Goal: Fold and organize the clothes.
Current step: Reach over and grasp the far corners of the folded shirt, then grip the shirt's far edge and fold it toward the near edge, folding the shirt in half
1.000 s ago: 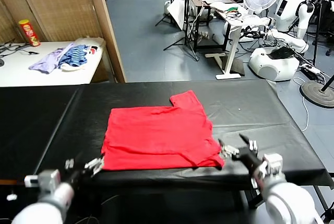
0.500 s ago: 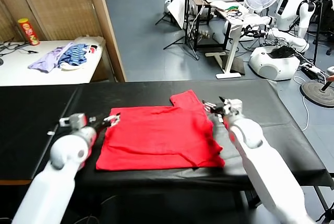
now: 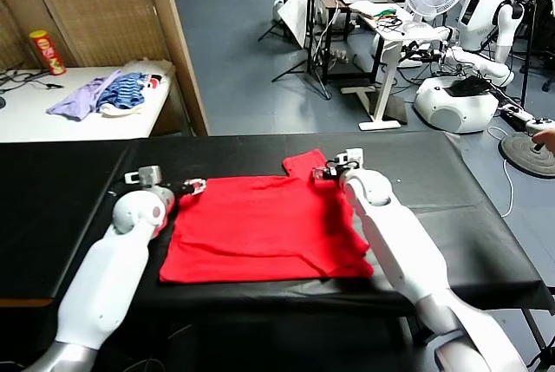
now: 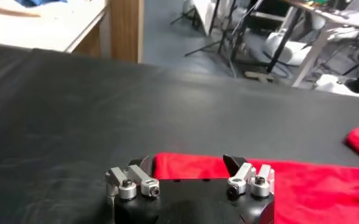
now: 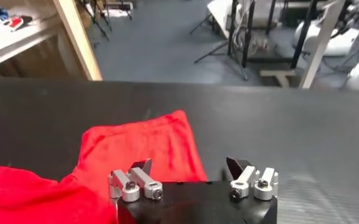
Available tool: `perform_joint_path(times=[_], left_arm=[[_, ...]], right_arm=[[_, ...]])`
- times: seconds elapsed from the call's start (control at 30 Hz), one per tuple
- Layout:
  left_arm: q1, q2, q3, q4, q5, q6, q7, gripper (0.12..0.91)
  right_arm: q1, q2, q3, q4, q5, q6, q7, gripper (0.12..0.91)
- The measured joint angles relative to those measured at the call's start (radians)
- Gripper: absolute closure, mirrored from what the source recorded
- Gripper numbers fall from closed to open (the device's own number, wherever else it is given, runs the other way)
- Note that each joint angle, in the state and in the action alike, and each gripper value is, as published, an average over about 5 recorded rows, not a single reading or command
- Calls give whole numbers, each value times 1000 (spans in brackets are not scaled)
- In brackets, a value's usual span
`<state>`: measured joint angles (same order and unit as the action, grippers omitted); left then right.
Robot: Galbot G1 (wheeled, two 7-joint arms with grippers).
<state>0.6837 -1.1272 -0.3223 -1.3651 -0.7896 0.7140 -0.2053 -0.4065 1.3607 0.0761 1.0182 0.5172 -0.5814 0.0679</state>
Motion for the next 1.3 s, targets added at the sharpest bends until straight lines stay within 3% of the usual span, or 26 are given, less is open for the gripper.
perform_joint_path(times=[0.13, 0.37, 0.47, 0.73, 0.97, 1.13, 1.3], left_arm=[[-4, 0, -3, 18, 4, -9, 20, 393], [6, -1, -3, 11, 12, -16, 43, 790], [7, -4, -4, 11, 23, -27, 53, 893], [27, -6, -32, -22, 98, -72, 72, 903], [100, 23, -78, -162, 98, -80, 63, 903], [201, 48, -114, -290, 95, -83, 67, 903], [303, 61, -149, -397, 95, -87, 67, 903]], right_arm=[[4, 8, 4, -21, -8, 10, -8, 533], [-10, 10, 8, -16, -11, 43, -13, 860], [-22, 5, 16, -5, -14, 76, -21, 901], [-84, -37, 43, 105, -4, 153, -83, 903], [-203, -123, 87, 334, 63, 179, -123, 903], [-298, -192, 119, 493, 85, 162, -126, 903], [-385, -250, 147, 613, 90, 116, -93, 903]])
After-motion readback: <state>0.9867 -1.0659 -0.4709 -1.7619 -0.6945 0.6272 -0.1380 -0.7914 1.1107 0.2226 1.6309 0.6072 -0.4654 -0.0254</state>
